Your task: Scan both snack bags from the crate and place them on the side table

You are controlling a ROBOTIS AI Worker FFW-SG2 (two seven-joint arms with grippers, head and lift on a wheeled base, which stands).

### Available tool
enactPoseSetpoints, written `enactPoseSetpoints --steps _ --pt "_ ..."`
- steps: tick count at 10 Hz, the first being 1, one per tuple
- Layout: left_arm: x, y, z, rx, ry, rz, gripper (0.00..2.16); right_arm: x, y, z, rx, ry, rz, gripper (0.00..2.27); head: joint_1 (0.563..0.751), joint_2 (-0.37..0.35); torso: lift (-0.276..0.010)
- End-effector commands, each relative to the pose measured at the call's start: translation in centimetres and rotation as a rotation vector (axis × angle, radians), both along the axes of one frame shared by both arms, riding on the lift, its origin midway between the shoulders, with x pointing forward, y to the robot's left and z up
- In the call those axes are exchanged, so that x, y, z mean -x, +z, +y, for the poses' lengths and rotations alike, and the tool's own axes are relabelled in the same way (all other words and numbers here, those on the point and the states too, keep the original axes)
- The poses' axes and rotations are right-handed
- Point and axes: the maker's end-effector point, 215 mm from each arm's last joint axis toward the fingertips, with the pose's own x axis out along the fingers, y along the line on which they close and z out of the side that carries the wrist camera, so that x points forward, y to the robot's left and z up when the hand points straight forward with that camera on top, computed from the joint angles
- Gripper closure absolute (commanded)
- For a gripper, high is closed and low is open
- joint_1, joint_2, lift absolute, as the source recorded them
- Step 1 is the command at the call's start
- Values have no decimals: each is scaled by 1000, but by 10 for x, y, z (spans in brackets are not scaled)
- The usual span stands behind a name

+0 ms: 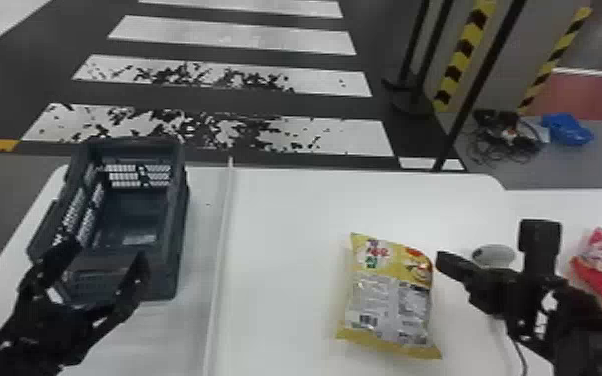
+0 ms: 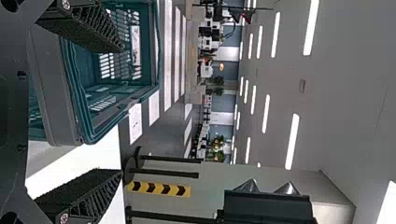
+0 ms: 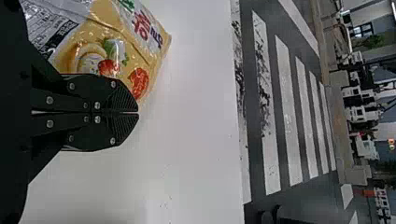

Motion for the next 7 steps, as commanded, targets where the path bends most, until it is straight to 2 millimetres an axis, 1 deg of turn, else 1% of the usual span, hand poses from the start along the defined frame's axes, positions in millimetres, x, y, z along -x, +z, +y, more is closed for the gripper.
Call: enactPoseSetpoints --steps 1,3,5,7 --pt "-1 0 0 0 0 0 80 1 -11 -5 42 -4 24 2253 695 -126 -95" --pt "0 0 -2 1 -3 0 80 0 -24 -8 47 -6 54 2253 695 -136 -95" --pt "-1 0 -1 -2 -4 -1 80 -4 -28 -8 42 -5 61 2256 695 -140 -95" --pt "-1 0 -1 -2 -7 1 80 -9 -27 -9 42 -6 60 2253 695 -140 -95"
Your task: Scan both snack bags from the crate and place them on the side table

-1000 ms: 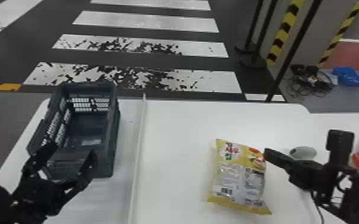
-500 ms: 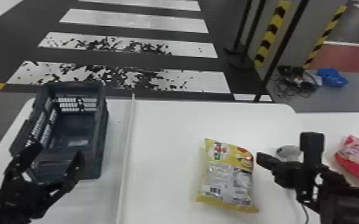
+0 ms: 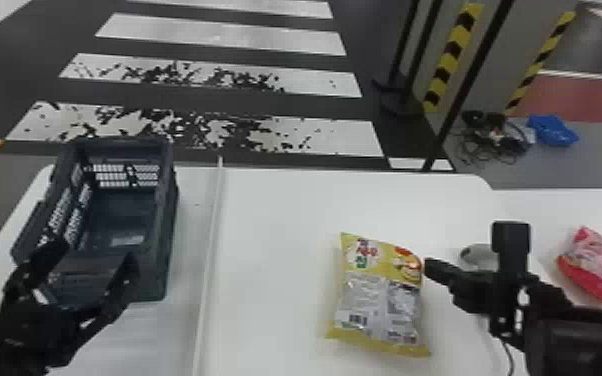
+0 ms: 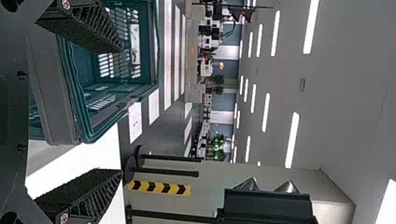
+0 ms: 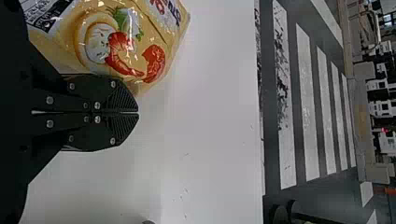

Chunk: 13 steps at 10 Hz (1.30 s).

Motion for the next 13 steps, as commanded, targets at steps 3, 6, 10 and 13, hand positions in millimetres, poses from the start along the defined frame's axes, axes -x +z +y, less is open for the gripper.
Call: enactPoseSetpoints --steps 3,6,10,13 --pt "0 0 0 0 -3 0 80 -11 4 4 -6 11 -6 2256 695 -138 -95" --pt "-1 1 0 0 -3 -1 80 -13 1 14 -16 28 -2 2256 695 -128 -95" --pt "-1 1 0 -1 -3 -1 80 -17 -1 25 -18 48 3 2256 695 -114 -95" --pt "-1 -1 1 0 -2 3 80 -20 -1 32 -17 63 5 2256 695 -104 -95"
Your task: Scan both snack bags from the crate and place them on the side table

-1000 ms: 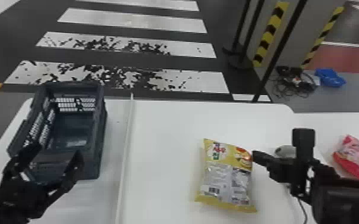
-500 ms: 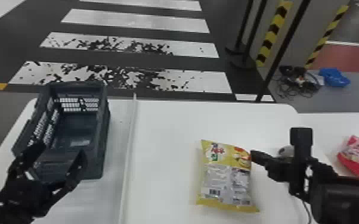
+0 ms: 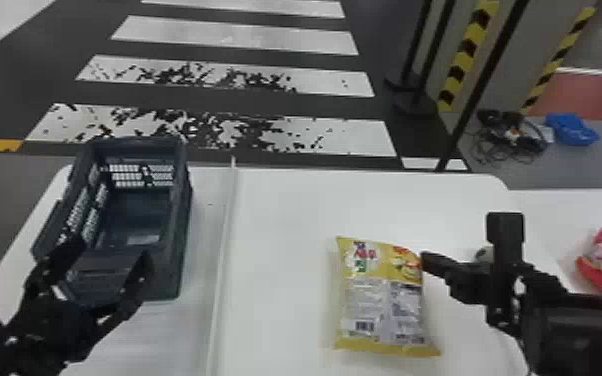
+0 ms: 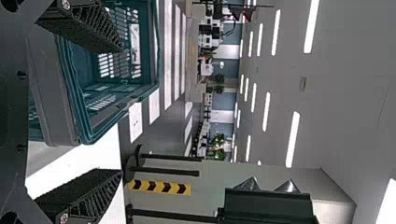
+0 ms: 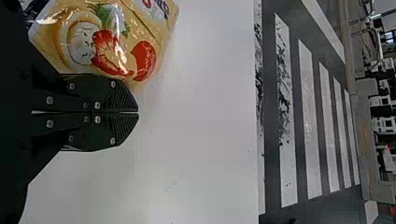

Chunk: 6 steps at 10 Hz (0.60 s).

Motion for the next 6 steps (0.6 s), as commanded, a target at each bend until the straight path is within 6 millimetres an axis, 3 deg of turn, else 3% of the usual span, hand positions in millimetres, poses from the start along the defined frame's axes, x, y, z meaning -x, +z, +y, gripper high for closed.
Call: enactPoseSetpoints --steps 1,4,6 --pt "0 0 1 -1 0 -1 80 -2 0 3 1 7 0 2256 695 -102 -95" --pt "0 -1 1 2 2 0 80 -3 0 6 8 15 0 2253 695 -93 -95" --pt "0 -1 1 2 2 0 80 -11 15 -3 34 6 -54 2253 695 -92 -95"
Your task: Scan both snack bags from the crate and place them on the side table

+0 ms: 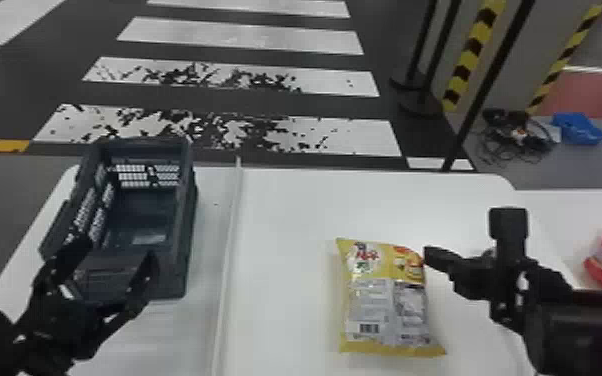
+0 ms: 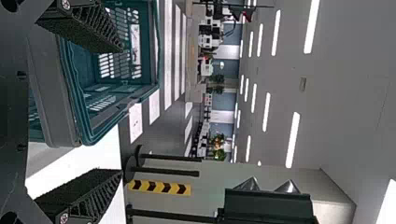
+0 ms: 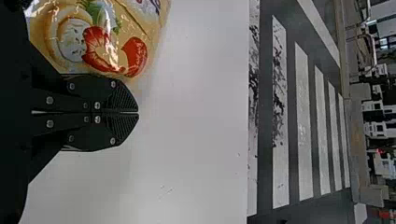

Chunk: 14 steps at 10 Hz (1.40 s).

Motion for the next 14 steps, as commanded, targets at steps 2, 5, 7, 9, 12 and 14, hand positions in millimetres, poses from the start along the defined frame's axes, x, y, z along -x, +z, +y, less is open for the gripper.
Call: enactPoseSetpoints --steps 2,5,7,9,12,14 --pt "0 -2 0 0 1 3 80 2 46 -4 18 -3 -100 2253 695 -103 -95" --pt "-1 -2 0 4 3 3 80 61 59 82 -72 134 -78 2253 695 -69 -95" --pt "-1 -6 1 2 4 9 80 113 43 136 -208 211 53 2253 695 -10 -95" --pt "-3 -8 1 9 4 13 80 133 25 164 -230 259 102 2253 695 72 -95" --pt "-5 -12 0 12 1 19 80 151 12 196 -245 318 133 2253 695 122 -95" --pt "-6 -12 -1 13 0 17 80 150 1 215 -225 357 144 2253 695 156 -95"
